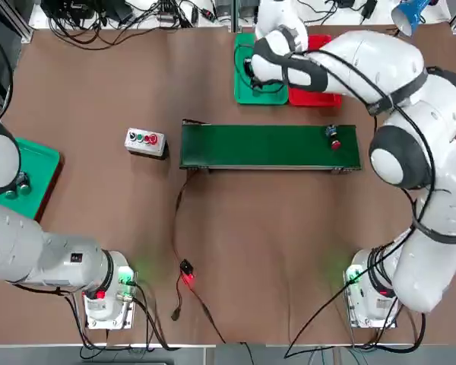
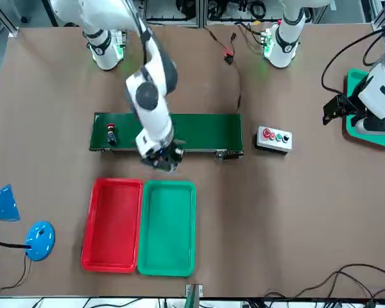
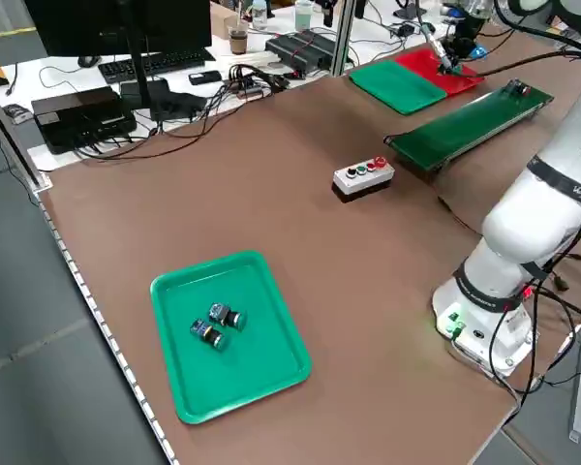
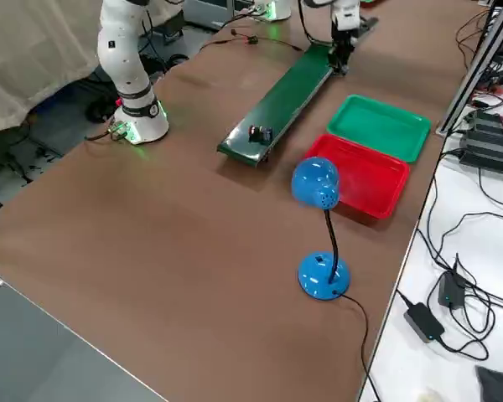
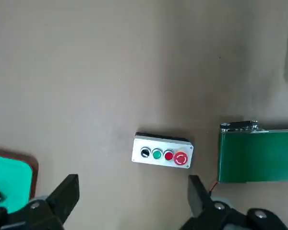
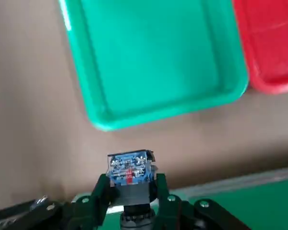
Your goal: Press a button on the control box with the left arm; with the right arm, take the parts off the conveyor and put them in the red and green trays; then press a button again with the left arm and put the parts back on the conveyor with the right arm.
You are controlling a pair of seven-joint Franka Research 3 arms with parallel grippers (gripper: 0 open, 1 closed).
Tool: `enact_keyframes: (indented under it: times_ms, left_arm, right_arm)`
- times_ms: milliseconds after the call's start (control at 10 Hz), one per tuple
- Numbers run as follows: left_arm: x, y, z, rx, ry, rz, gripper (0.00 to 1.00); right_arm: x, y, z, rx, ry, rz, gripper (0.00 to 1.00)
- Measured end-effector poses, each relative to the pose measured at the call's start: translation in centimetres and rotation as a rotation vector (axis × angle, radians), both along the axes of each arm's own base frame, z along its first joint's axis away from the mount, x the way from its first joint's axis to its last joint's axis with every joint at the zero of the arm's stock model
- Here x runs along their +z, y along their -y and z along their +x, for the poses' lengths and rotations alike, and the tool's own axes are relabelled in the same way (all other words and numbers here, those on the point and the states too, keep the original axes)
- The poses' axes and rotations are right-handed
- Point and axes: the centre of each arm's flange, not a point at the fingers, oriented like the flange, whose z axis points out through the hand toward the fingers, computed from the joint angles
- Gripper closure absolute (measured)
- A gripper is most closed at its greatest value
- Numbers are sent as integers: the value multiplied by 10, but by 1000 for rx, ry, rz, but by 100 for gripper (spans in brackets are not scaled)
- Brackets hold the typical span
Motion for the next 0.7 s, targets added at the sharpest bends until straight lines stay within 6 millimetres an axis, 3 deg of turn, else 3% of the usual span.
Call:
enact_keyframes:
  times_ms: [200,300,700]
  left_arm:
    - [0,0,0,0,0,0,0]
    - [0,1,0,-1,0,0,0]
    - [0,1,0,-1,0,0,0]
  right_arm:
    - [-10,-46,-43,-19,21,38,57]
    - [-19,-57,-58,-21,20,41,57]
    - [-53,-61,-81,0,0,14,57]
